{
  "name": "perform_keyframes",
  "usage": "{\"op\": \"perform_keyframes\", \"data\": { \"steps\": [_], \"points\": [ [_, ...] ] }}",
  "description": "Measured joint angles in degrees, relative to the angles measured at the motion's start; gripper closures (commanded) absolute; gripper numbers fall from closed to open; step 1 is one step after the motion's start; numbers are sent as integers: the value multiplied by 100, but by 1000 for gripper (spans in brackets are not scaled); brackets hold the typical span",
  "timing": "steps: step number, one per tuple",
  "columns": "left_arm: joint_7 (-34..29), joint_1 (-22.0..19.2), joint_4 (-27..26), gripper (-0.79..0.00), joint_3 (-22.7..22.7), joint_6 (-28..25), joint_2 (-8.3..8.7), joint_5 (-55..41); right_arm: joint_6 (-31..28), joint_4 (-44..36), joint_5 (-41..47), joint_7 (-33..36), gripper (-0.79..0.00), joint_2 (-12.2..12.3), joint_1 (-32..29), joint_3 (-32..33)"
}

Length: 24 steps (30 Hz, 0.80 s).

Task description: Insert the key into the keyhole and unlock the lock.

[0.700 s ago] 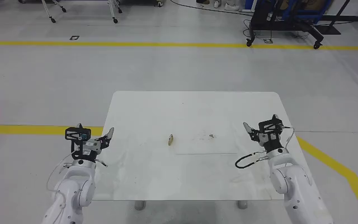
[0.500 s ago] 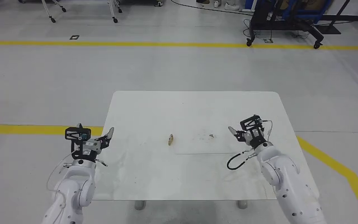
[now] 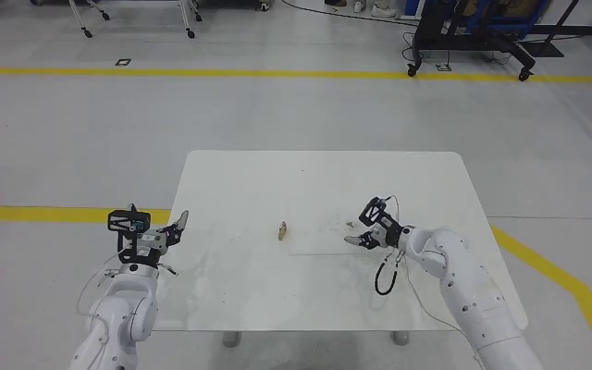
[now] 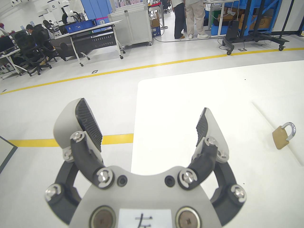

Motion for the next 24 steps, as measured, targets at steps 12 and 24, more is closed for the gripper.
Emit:
{"op": "perform_keyframes", "data": {
  "steps": [12, 24],
  "points": [
    [0, 0, 0, -785, 0, 0, 0, 0, -261, 875, -283, 53, -237, -92, 883, -609],
    [0, 0, 0, -785, 0, 0, 0, 0, -597, 1292, -305, -79, 0, -65, 1143, -736]
  ]
}}
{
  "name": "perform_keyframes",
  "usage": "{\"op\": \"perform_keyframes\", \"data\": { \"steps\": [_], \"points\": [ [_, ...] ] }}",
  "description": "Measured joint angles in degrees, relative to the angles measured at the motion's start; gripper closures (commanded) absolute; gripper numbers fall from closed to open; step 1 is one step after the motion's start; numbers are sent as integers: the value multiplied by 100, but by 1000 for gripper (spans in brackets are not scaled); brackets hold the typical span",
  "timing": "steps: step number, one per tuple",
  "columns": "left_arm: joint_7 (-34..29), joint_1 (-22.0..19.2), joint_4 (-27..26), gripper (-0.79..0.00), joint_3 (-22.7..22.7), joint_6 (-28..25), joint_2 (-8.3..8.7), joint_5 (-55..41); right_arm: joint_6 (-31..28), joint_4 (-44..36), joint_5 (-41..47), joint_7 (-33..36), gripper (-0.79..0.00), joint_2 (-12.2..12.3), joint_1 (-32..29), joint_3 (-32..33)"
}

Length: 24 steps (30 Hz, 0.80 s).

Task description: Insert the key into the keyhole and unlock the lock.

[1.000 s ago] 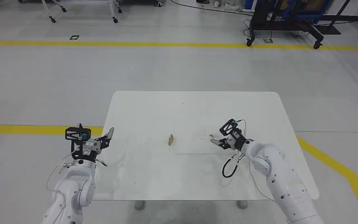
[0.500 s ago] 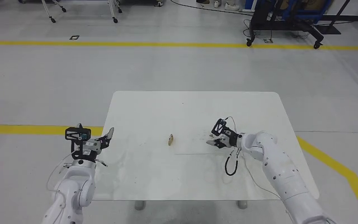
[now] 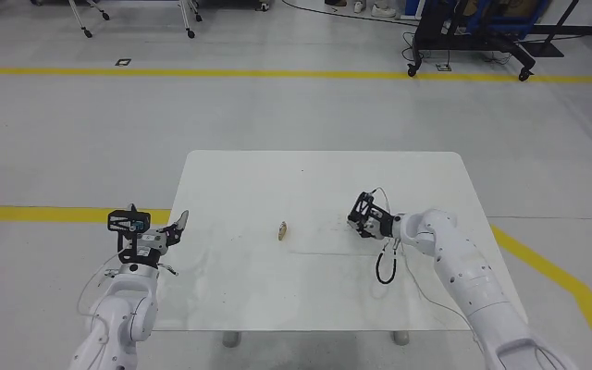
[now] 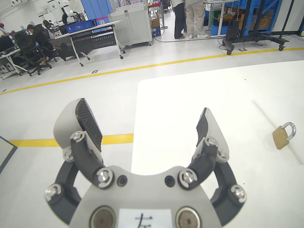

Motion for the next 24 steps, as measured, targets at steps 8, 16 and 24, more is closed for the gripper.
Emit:
{"op": "perform_keyframes", "data": {
  "steps": [8, 16, 24],
  "points": [
    [0, 0, 0, -785, 0, 0, 0, 0, 33, -131, -125, -133, 0, 50, -21, 11],
    [0, 0, 0, -785, 0, 0, 0, 0, 51, -361, 35, -492, 0, 147, -220, 287],
    [0, 0, 0, -785, 0, 0, 0, 0, -87, -310, 570, -522, 0, 196, -252, 504]
  ]
}}
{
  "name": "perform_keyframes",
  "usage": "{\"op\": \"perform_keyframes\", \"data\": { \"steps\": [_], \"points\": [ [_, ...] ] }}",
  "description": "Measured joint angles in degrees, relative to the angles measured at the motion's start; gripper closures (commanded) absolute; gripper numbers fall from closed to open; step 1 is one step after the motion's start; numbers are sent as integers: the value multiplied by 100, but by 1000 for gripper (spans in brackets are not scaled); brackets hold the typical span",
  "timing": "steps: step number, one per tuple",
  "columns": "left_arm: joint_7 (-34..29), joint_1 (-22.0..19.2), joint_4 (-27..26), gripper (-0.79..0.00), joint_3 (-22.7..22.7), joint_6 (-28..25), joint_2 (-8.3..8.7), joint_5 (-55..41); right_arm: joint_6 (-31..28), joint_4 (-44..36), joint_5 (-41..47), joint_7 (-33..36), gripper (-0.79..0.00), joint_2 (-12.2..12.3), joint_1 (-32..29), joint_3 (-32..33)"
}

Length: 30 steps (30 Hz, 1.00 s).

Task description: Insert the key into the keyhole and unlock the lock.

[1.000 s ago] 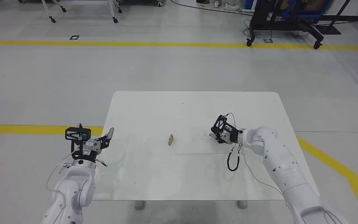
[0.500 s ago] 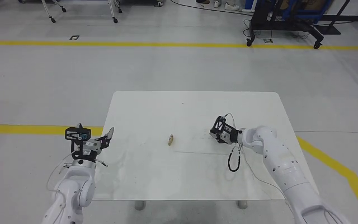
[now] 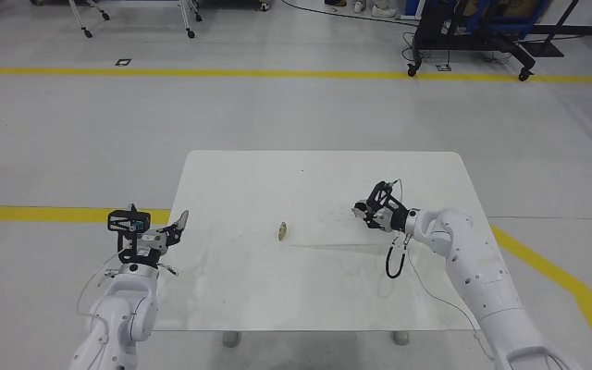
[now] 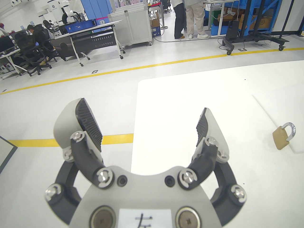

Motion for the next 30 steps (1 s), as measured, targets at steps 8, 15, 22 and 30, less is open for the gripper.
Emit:
{"op": "perform_keyframes", "data": {
  "steps": [8, 15, 22, 30],
  "points": [
    [0, 0, 0, -785, 0, 0, 0, 0, 0, -3, -7, 0, 0, 0, 0, -3],
    [110, 101, -193, -785, -43, -11, 17, 310, 0, -3, -7, 0, 0, 0, 0, -3],
    [-260, 87, -1081, -785, 687, -875, 52, 1859, 0, -3, -7, 0, 0, 0, 0, -3],
    [-746, -307, -1034, -785, 1232, -1205, 32, 2502, 0, -3, -7, 0, 0, 0, 0, -3]
  ]
}}
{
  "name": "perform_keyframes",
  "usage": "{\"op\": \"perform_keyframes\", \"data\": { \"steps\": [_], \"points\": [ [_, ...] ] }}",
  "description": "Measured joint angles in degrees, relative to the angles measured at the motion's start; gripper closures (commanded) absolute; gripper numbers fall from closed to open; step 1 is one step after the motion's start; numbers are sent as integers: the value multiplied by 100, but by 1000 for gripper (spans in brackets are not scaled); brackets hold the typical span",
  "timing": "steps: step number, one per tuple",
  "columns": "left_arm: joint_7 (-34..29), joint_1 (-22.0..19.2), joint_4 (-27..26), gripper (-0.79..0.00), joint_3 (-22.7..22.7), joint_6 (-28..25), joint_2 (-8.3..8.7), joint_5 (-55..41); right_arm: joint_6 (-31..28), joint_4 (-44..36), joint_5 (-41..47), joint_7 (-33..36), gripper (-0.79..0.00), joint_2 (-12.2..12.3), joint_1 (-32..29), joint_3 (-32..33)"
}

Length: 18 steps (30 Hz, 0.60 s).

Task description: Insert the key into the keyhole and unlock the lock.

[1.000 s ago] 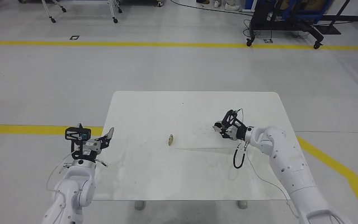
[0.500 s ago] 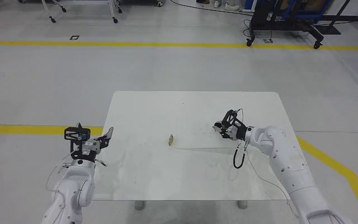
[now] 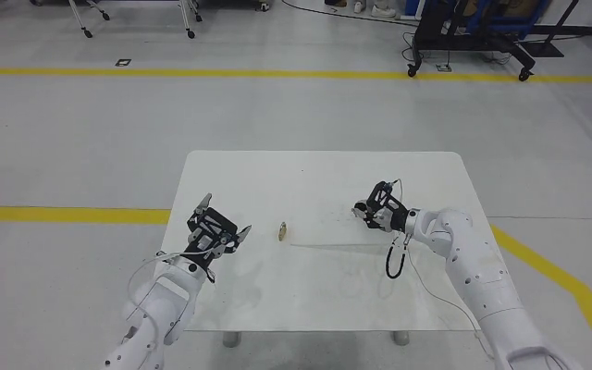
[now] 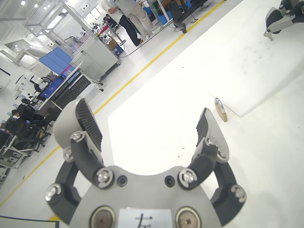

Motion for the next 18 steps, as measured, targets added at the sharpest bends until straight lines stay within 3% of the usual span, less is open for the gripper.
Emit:
{"op": "perform_keyframes", "data": {
  "steps": [9, 12, 18],
  "points": [
    [189, -106, 144, -785, 71, -303, 8, 18, 0, 0, 0, 0, 0, 0, 0, 0],
    [-32, -647, 280, -785, 517, -529, -42, 285, 0, 0, 0, 0, 0, 0, 0, 0],
    [-717, -2321, 1185, -785, 1898, -1108, -302, 555, 0, 0, 0, 0, 0, 0, 0, 0]
  ]
}}
